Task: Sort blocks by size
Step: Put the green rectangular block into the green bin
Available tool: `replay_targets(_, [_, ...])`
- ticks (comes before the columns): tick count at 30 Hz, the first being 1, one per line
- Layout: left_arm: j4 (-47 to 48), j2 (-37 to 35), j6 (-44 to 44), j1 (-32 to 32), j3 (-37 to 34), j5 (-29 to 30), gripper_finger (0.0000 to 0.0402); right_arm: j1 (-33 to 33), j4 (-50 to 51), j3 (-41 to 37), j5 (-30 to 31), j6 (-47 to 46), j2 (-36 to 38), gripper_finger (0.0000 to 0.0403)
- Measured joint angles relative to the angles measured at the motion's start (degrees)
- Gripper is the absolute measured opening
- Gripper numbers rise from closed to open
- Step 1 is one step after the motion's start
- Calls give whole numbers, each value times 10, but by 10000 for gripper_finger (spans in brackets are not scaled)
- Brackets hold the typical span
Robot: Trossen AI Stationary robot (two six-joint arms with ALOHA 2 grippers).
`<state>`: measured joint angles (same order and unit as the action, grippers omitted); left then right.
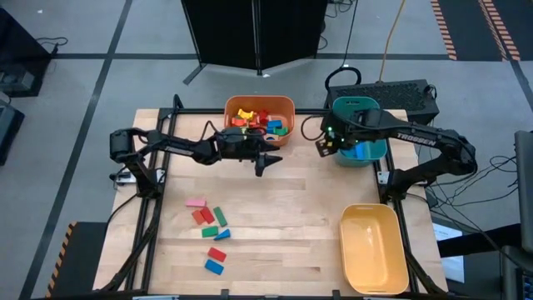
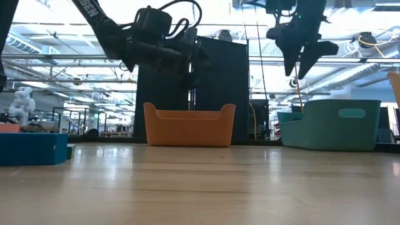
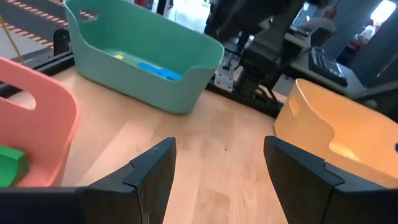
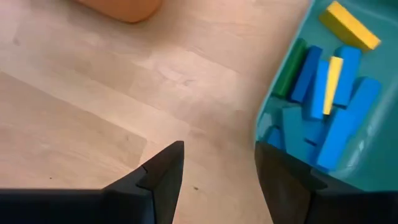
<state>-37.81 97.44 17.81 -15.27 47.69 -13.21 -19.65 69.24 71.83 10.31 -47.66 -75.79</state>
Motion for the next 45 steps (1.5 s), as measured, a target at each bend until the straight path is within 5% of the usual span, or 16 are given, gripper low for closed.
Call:
replay_targets(15, [18, 0, 11, -5, 29, -8, 242, 2, -10, 0, -24, 5, -71, 183])
replay_targets(22, [99, -27, -3, 48, 22, -13, 242, -19, -107, 0, -41, 161, -138, 183])
replay_targets(29, [154, -108, -18, 154, -20, 96, 242, -12, -131, 0, -27, 198, -165, 183])
replay_targets(38, [365, -239, 78, 288, -86, 246, 242, 34, -232, 0, -25, 198, -163, 183])
replay_targets(45, [544, -273, 147, 351, -87, 245, 242, 87, -270, 0, -4, 203, -162, 183])
